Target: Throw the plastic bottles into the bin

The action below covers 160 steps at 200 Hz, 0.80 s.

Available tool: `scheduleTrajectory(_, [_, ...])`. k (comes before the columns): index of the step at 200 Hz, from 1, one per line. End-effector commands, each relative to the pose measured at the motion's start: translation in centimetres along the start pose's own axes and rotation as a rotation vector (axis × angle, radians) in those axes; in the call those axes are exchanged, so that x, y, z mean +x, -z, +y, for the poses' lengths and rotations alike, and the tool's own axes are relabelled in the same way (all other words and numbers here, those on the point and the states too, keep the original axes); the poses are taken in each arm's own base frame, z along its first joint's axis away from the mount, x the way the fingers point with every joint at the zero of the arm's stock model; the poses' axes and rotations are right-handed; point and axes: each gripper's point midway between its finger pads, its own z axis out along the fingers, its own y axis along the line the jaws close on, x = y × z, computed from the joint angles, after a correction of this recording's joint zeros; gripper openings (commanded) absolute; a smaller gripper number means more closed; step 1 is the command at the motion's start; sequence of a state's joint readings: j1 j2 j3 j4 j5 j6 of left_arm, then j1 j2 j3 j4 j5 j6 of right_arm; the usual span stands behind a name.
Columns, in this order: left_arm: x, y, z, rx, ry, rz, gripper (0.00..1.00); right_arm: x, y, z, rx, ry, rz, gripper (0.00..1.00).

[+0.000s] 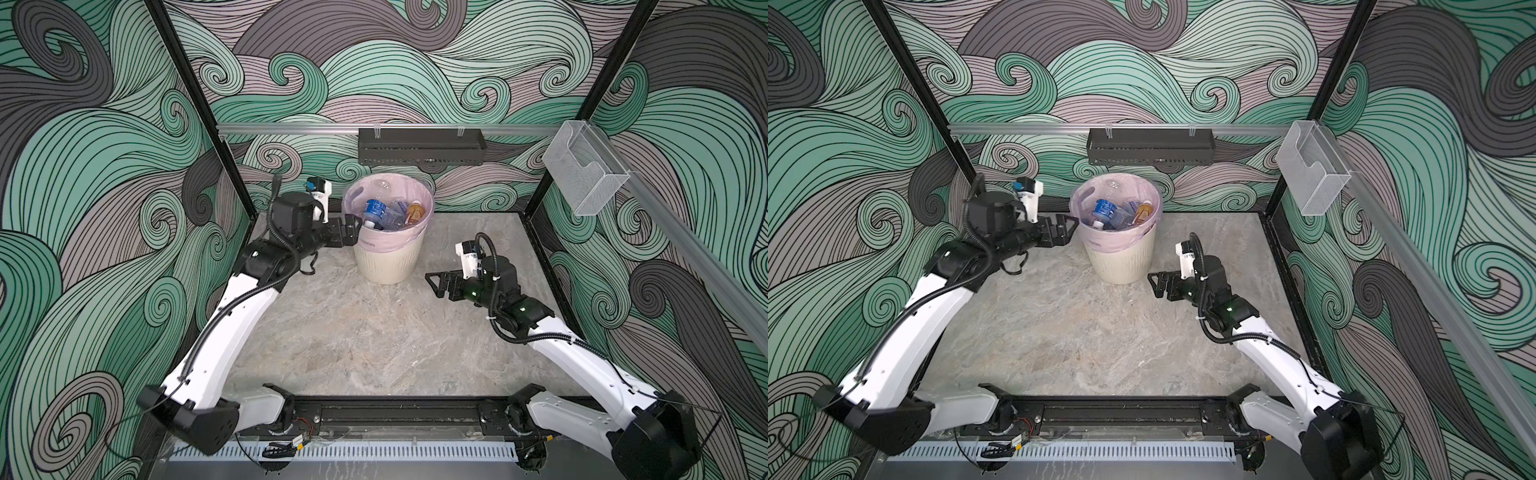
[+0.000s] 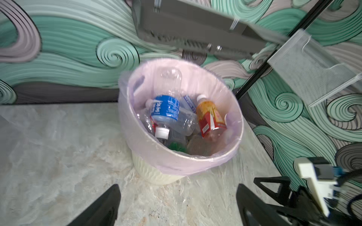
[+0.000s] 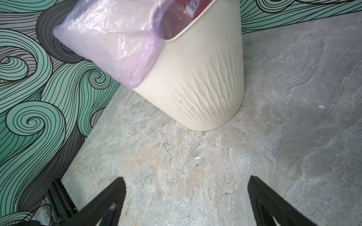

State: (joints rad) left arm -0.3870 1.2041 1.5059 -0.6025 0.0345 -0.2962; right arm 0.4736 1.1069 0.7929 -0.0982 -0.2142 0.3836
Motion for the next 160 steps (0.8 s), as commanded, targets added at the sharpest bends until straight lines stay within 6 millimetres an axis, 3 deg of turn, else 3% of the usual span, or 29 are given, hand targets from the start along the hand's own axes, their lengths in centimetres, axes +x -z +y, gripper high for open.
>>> scheduleTrajectory(1, [3.4, 0.0, 4.0, -0.171, -0.044, 0.062, 0.94, -1.3, -0.1, -0.5, 0.049, 0.031, -0.001, 0.97])
scheduleTrajectory(24, [7.2, 0.7, 8.1, -0.335, -0.051, 0.087, 0.96, -2.3, 0.1, -1.5, 0.100, 0.055, -0.009, 0.98])
scheduleTrajectory(48, [10.7, 0.6, 13.0, -0.527, -0.038, 0.078, 0.99, -3.4, 0.5, -4.2, 0.181, 0.053, -0.033, 1.00])
scheduleTrajectory(69, [13.7, -0.4, 16.8, -0.674, -0.015, 0.087, 0.99, -4.2, 0.6, -8.1, 0.293, 0.047, -0.050, 1.00])
scheduleTrajectory(96, [15.6, -1.8, 21.0, -0.854, -0.011, 0.046, 0.99, -5.1, 1.1, -13.9, 0.494, 0.074, -0.095, 1.00])
scheduleTrajectory(128, [17.0, -4.7, 23.6, -0.910, -0.082, 0.079, 0.99, -4.5, 1.6, -19.4, 0.676, 0.112, -0.145, 1.00])
scheduleTrajectory(160, [18.9, -6.9, 24.4, -0.828, -0.140, 0.006, 0.99, -2.5, 2.6, -23.3, 0.825, 0.117, -0.127, 1.00])
